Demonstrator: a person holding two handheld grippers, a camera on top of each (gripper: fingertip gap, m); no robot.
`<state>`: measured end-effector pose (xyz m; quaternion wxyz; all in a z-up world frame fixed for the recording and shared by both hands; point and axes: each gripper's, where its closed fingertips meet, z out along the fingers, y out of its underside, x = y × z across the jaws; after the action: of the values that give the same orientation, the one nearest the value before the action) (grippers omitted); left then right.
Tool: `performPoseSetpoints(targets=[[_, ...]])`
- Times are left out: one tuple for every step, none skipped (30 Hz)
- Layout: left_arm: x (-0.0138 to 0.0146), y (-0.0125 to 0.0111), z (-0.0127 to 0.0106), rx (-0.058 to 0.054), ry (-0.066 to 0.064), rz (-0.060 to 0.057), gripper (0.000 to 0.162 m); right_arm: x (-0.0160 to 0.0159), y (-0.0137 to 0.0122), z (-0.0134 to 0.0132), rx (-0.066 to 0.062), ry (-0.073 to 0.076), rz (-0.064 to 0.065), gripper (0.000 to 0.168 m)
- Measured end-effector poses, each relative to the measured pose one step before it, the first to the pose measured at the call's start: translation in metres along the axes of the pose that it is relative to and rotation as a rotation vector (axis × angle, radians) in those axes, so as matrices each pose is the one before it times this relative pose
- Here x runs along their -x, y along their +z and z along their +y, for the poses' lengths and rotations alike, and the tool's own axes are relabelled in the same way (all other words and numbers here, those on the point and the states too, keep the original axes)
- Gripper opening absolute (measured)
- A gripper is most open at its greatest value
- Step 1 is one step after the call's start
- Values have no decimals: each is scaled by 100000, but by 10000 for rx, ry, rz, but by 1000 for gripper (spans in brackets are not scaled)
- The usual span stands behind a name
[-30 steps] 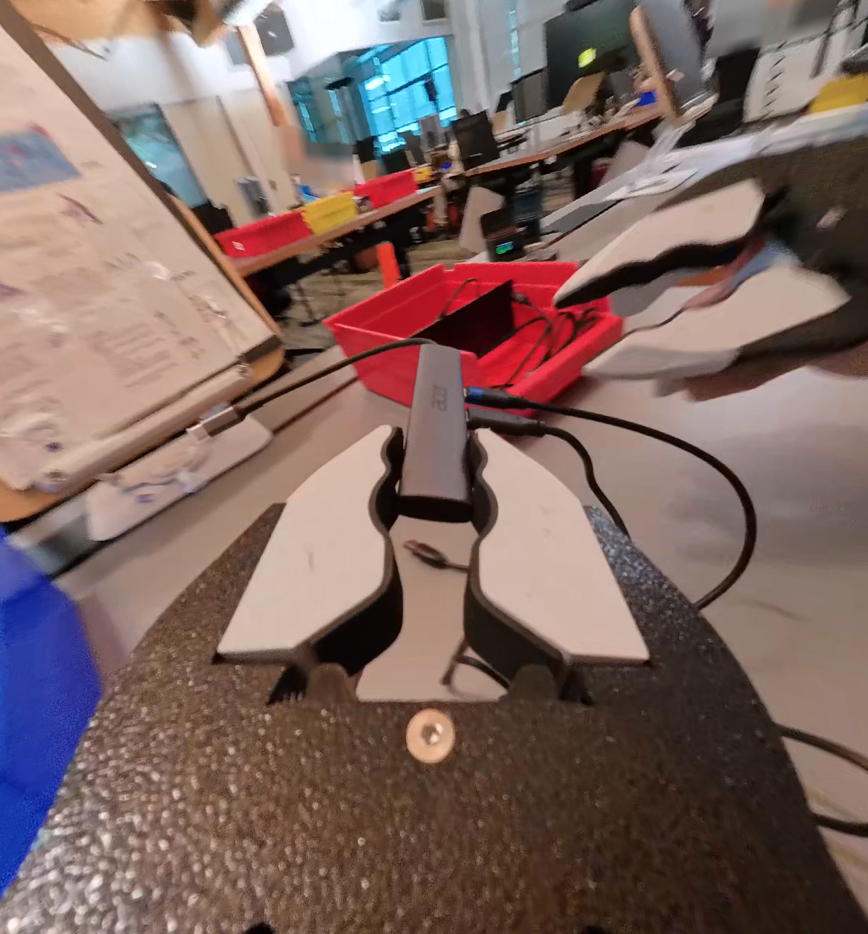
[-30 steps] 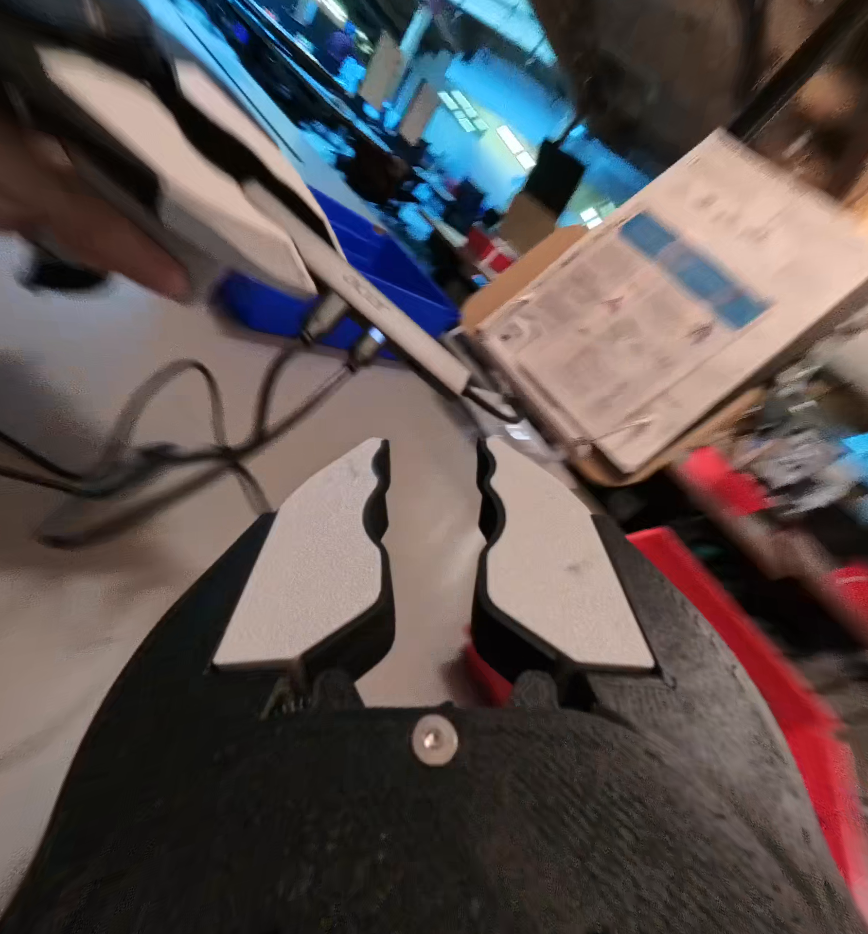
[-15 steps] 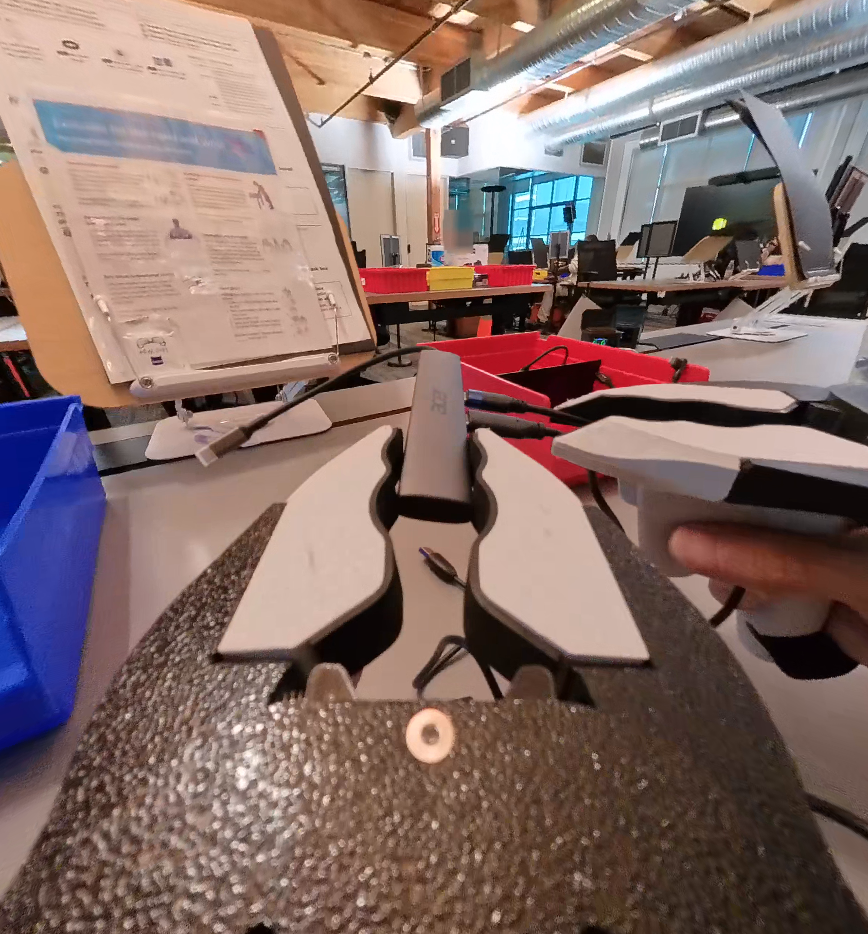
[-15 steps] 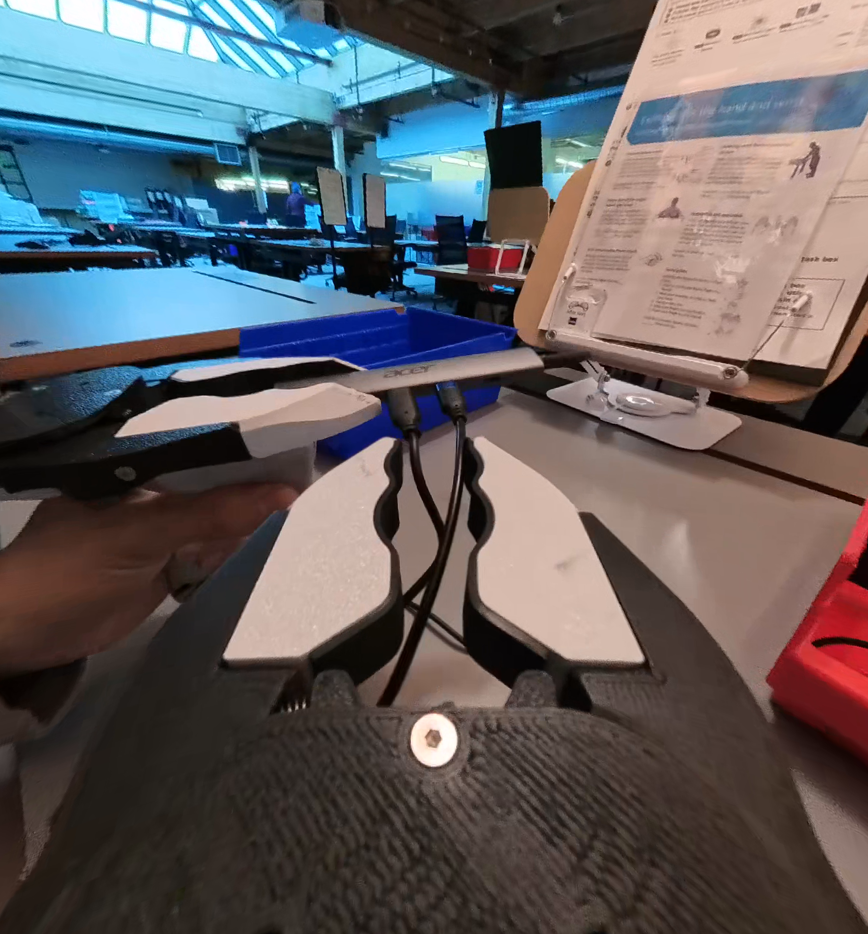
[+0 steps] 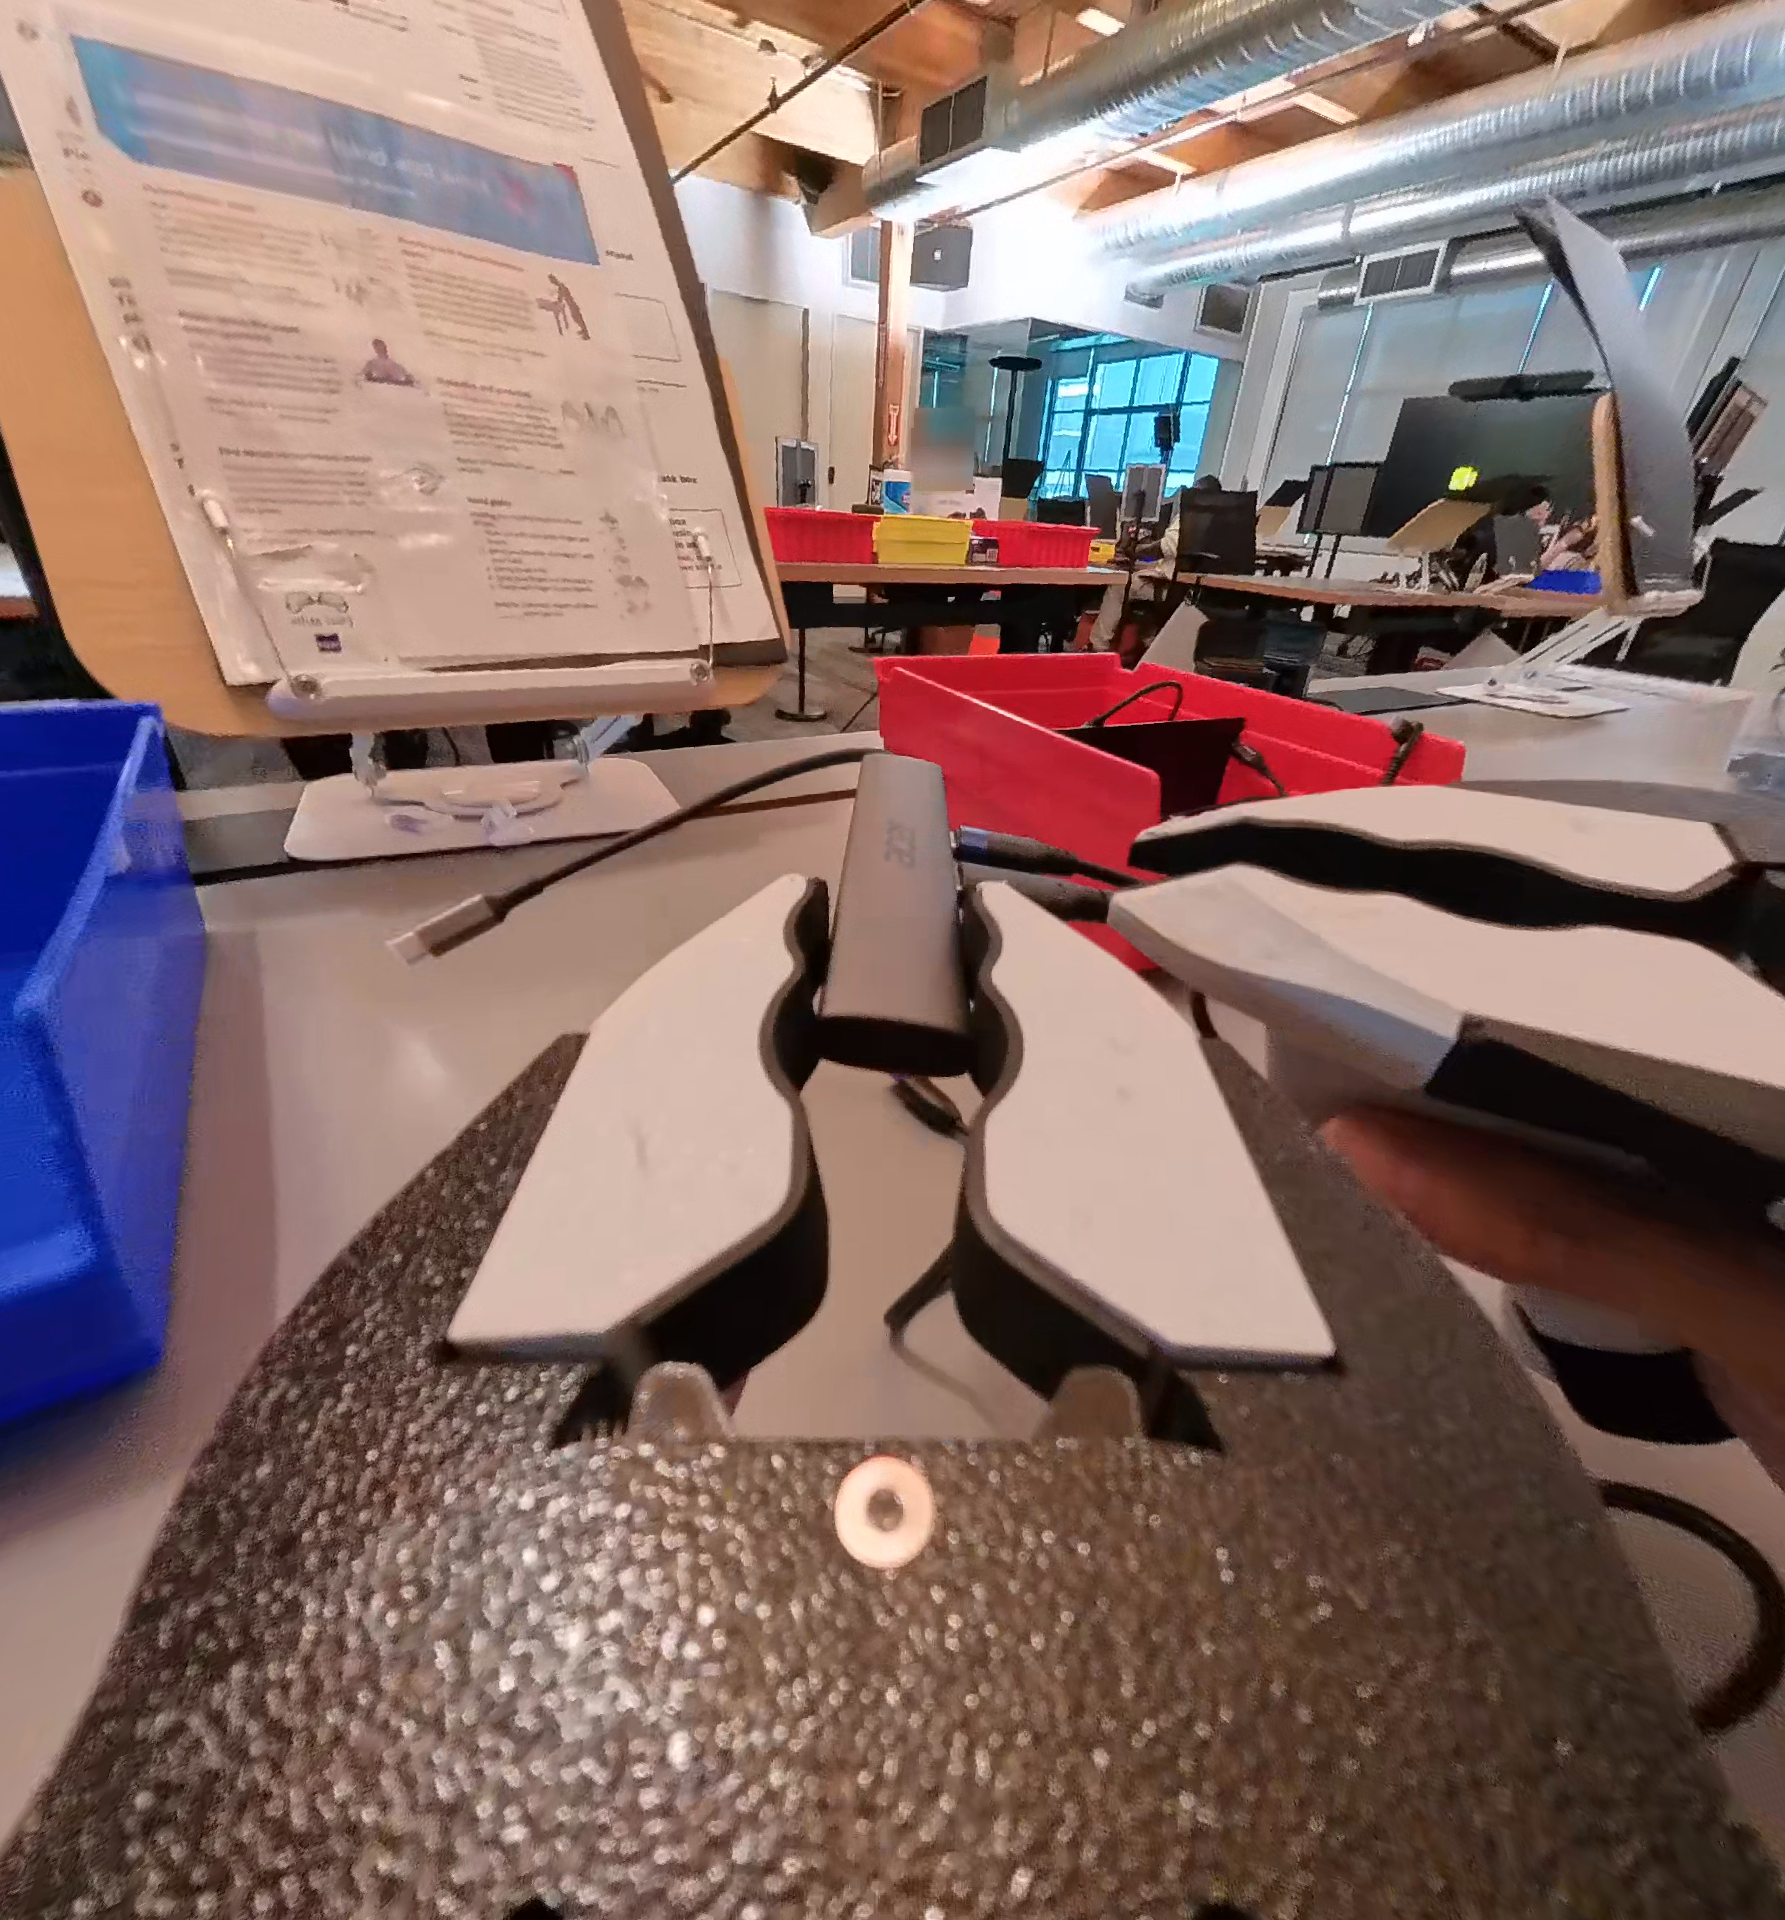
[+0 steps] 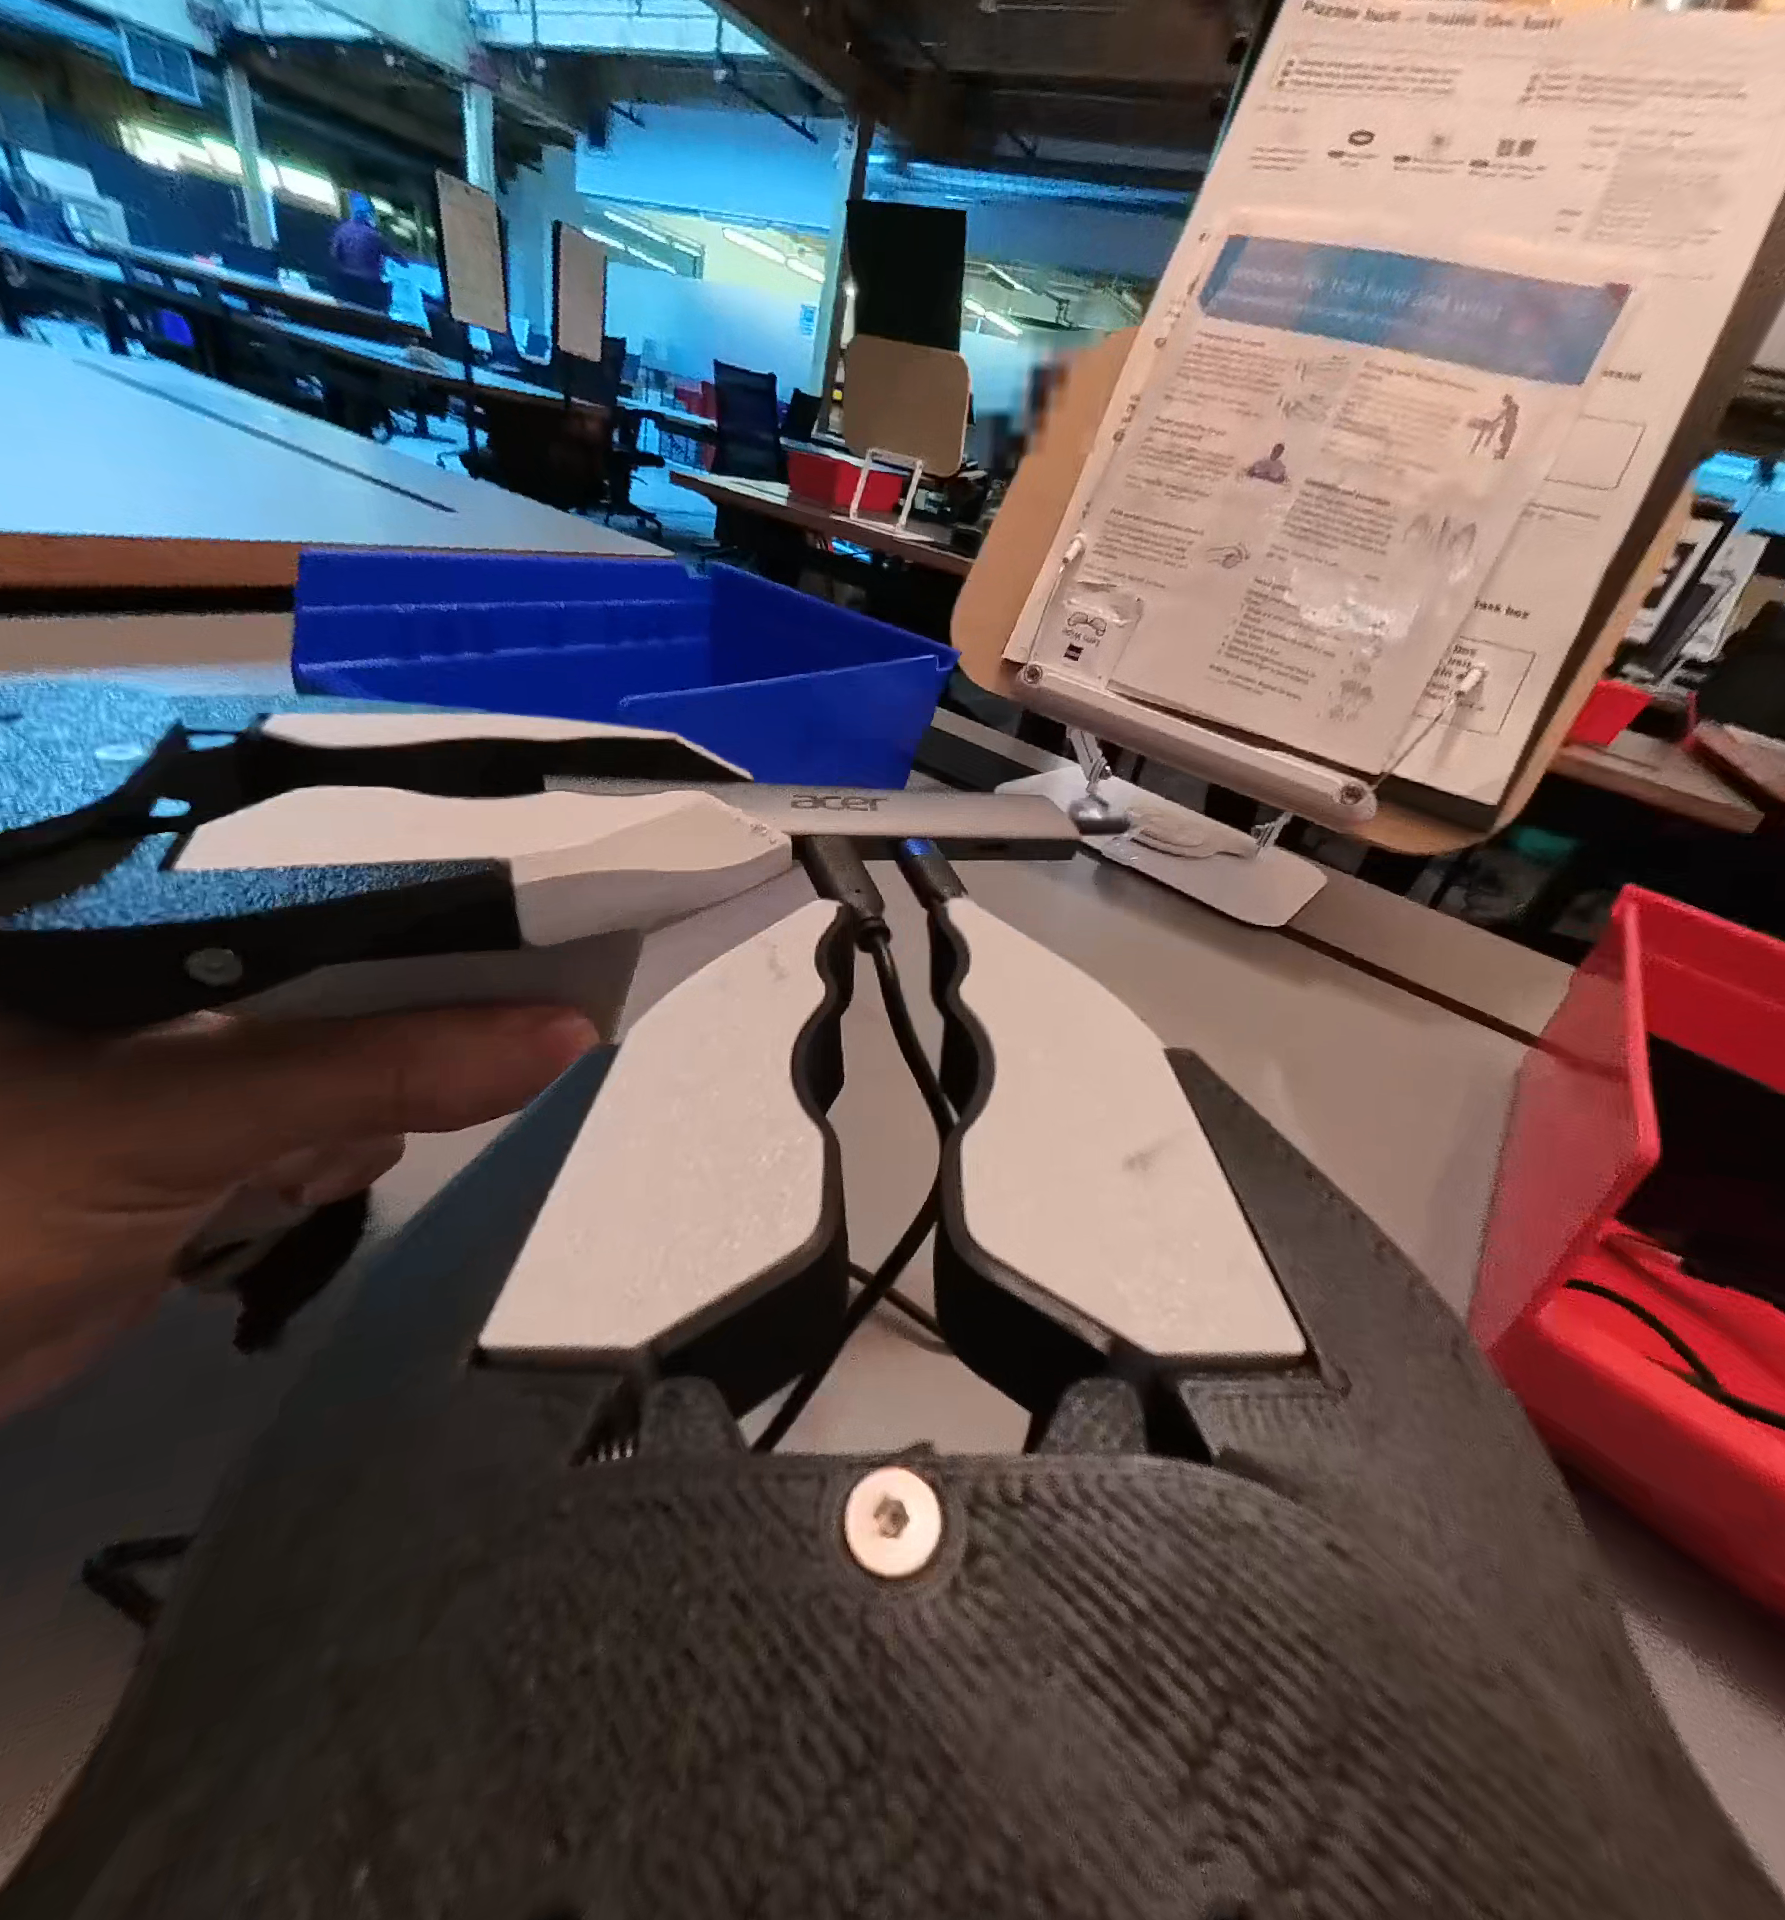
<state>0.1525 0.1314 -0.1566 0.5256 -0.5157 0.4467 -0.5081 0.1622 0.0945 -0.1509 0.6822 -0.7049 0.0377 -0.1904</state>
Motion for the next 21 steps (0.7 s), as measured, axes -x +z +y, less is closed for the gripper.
performPoseSetpoints(targets=[[218,-99,202,21,-162,11,25,529,209,-22,76,-357,-56,14],[158,-41,232,38,-83,21,25,694,182,-202,81,-400,-133,13],[53,-18,147,-14,-60,69,25,497,206,-178,149,-372,7,13],[30,-33,32,-33,-55,47,25,383,294,198,336,-287,20,14],[55,-43,-23,-18,-8,3,25,30,355,574,443,-34,160,14],[43,-45,-2,9,58,0,25,-195,216,320,132,292,186,18],[25,-47,33,-10,78,22,25,-81,-18,5,-118,478,7,15],[-27,-47,33,-25,37,48,25,-109,-96,23,-90,443,-12,11],[-45,-10,71,23,7,40,25,-136,-39,193,53,240,12,10],[-50,0,89,34,27,16,25,-12,-28,167,43,69,-53,10],[-55,10,58,1,62,10,25,-24,-57,76,29,23,-16,10],[-72,14,35,-1,50,22,25,-55,-65,58,56,-51,38,10],[-63,4,-9,-8,-9,28,25,-96,-102,15,55,-53,85,11],[-7,-44,-114,-58,-51,11,25,-152,-164,-24,10,-62,121,15],[36,-79,-216,-86,-26,-2,25,-213,-201,17,16,-84,123,19],[-5,-80,-284,-91,26,47,25,94,-169,-22,-34,-60,-108,19],[-72,-63,-305,-100,28,91,25,404,-100,-103,-116,99,-323,19],[-74,-34,-220,-76,5,73,25,98,-80,-65,-91,198,-102,21],[-137,-20,-105,-54,-2,82,25,-76,-98,-12,-34,161,-1,20],[-247,-1,-92,-111,-34,152,25,-198,-104,-50,-59,186,41,20],[-316,-17,-71,-127,-115,193,25,-235,-168,-188,-186,246,2,14]])
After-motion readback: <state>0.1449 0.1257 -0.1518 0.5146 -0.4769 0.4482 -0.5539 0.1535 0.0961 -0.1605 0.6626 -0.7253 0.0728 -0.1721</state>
